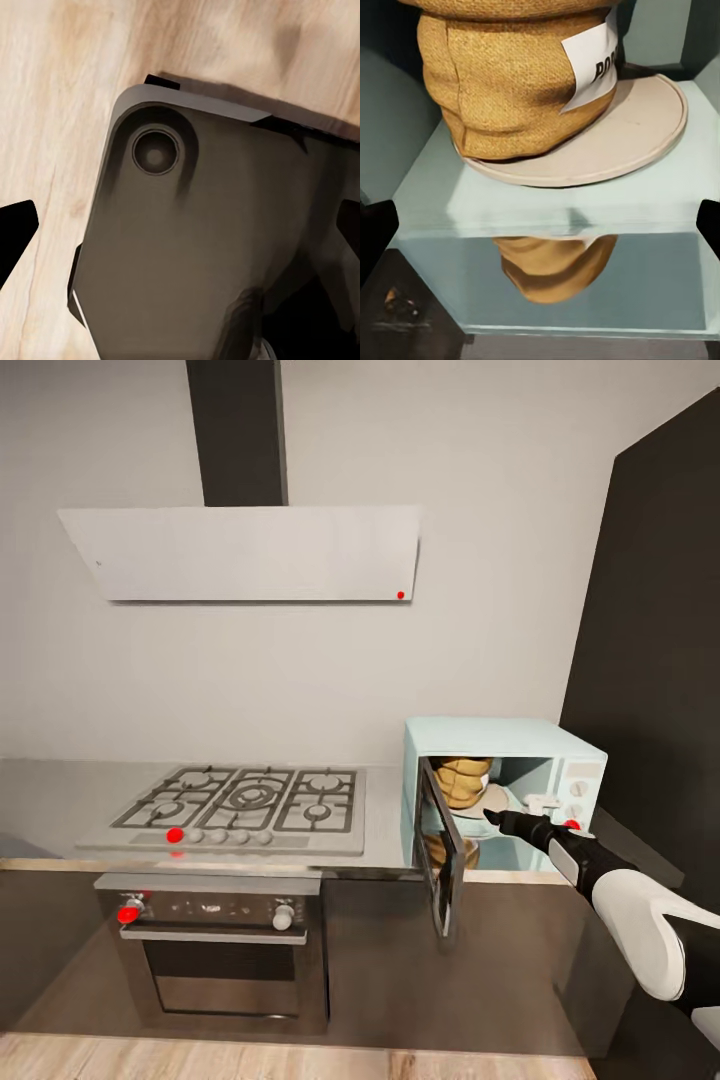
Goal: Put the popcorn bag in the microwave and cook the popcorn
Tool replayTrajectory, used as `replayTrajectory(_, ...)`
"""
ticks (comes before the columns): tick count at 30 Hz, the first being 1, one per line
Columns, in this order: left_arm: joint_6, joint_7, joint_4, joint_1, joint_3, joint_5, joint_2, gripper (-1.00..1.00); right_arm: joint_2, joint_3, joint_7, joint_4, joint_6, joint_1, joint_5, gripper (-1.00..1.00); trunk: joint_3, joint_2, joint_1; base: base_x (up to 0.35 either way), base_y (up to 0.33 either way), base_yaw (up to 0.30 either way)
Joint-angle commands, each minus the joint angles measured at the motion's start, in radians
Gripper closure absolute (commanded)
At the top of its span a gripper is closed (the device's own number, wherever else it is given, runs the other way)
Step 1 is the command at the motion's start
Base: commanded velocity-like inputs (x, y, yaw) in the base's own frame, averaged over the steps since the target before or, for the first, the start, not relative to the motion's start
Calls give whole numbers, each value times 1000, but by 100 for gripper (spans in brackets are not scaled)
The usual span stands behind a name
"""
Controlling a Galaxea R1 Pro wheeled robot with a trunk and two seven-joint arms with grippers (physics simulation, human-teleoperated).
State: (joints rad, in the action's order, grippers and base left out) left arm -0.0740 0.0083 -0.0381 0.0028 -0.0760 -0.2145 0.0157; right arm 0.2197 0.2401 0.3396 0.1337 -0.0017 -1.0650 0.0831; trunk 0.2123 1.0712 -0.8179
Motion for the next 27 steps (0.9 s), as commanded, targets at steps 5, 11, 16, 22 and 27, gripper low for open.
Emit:
replayTrajectory(5,-1,0,-1,0,-8,0,0,-100,1,8,7,-2,2,-1,8,-100,1,1,0,-229,0,0)
replayTrajectory(11,-1,1,-2,0,-7,0,1,-100,9,5,10,-29,8,-1,12,-100,1,1,0,-341,0,0)
replayTrajectory(16,-1,1,-2,0,-7,0,0,-100,12,12,12,151,275,-1,13,-100,1,1,0,-345,0,0)
replayTrajectory(22,-1,1,-2,0,-8,0,0,-100,13,14,6,316,590,21,15,-100,1,1,0,-227,0,0)
replayTrajectory(27,-1,1,-2,0,-8,0,1,-100,33,13,1,136,484,183,160,-100,1,1,0,-9,0,0)
